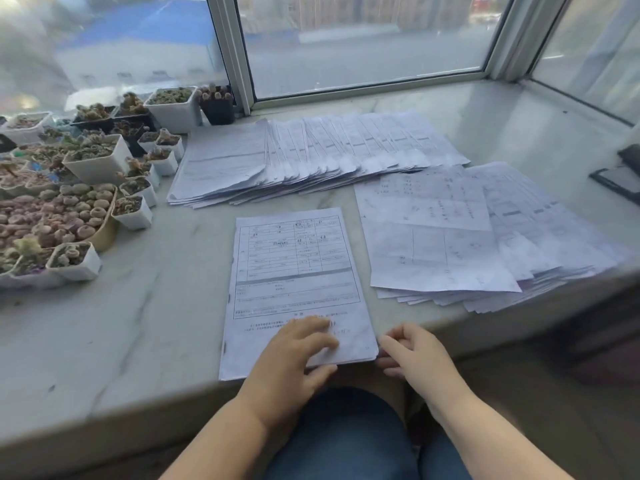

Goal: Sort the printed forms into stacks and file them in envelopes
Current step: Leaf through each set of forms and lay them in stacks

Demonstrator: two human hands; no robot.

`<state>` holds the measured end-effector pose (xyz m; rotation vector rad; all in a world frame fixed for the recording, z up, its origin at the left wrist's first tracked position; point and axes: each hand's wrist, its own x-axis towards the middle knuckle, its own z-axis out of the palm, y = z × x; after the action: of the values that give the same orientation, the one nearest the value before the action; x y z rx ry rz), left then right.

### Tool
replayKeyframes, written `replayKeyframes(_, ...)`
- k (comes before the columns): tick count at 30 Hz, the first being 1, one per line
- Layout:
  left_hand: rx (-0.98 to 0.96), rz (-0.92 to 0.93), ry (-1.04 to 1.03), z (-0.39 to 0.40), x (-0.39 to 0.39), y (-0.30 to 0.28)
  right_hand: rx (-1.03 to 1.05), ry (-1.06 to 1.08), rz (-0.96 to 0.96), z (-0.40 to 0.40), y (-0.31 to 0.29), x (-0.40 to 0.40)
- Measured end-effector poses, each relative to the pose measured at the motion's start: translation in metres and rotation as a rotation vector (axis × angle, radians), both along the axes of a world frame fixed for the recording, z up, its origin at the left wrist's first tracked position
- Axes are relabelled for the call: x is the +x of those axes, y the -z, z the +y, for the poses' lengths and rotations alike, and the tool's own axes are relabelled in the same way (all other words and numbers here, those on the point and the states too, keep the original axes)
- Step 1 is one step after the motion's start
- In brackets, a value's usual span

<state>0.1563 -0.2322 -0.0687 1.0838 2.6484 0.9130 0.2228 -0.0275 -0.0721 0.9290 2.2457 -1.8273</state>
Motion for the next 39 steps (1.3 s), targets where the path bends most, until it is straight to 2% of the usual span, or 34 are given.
replayKeyframes(2, 0.018, -0.024, -0.026, 0.0, 0.0, 0.0, -0.172, 0.07, 0.019, -0.006, 0.001, 0.0)
replayKeyframes(4, 0.033, -0.04, -0.06, 0.001, 0.0, -0.001, -0.227, 0.06, 0.042, -0.009, 0.001, -0.003)
replayKeyframes(10, 0.055, -0.083, -0.119, 0.006, 0.0, -0.006, -0.065, -0.033, 0.055, -0.011, -0.002, -0.014)
replayKeyframes(17, 0.068, -0.039, -0.09, 0.005, 0.0, -0.002, -0.08, 0.006, 0.098, -0.017, -0.005, -0.02)
replayKeyframes(22, 0.145, -0.081, -0.164, 0.006, 0.001, -0.002, -0.191, 0.005, 0.105, -0.008, -0.008, -0.022)
replayKeyframes(27, 0.261, -0.139, -0.331, 0.01, 0.0, -0.004, -0.276, -0.043, 0.023, -0.002, -0.013, -0.023)
replayKeyframes(33, 0.234, -0.134, -0.312, 0.012, 0.002, -0.004, -0.289, -0.043, -0.143, 0.002, -0.025, -0.035)
replayKeyframes(39, 0.133, -0.083, -0.247, 0.015, 0.005, -0.002, -0.235, -0.113, -0.206, 0.001, -0.033, -0.045)
